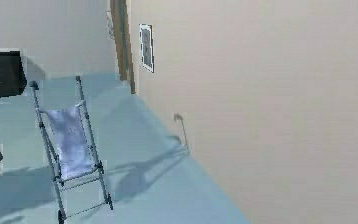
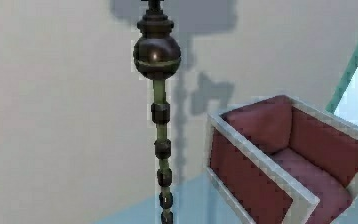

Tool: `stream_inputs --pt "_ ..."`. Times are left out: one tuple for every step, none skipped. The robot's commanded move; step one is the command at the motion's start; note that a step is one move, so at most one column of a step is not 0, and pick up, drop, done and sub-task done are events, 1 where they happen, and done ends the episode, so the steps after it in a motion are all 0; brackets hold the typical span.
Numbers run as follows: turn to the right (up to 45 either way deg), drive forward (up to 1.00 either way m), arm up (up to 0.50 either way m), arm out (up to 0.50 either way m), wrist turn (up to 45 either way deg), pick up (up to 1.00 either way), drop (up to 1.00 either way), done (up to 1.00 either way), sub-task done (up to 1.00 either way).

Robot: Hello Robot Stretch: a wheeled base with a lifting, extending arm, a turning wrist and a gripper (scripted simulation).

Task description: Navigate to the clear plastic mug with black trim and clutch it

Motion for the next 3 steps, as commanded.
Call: stream_inputs --pt "0.0 1.0 0.0 0.0 0.0 0.0 0.0 0.0 0.0" --pt "0.0 0.3 0.0 0.0 0.0 0.0 0.0 0.0 0.0" --pt "-27.0 0.0 0.0 0.0 0.0 0.0 0.0 0.0 0.0"
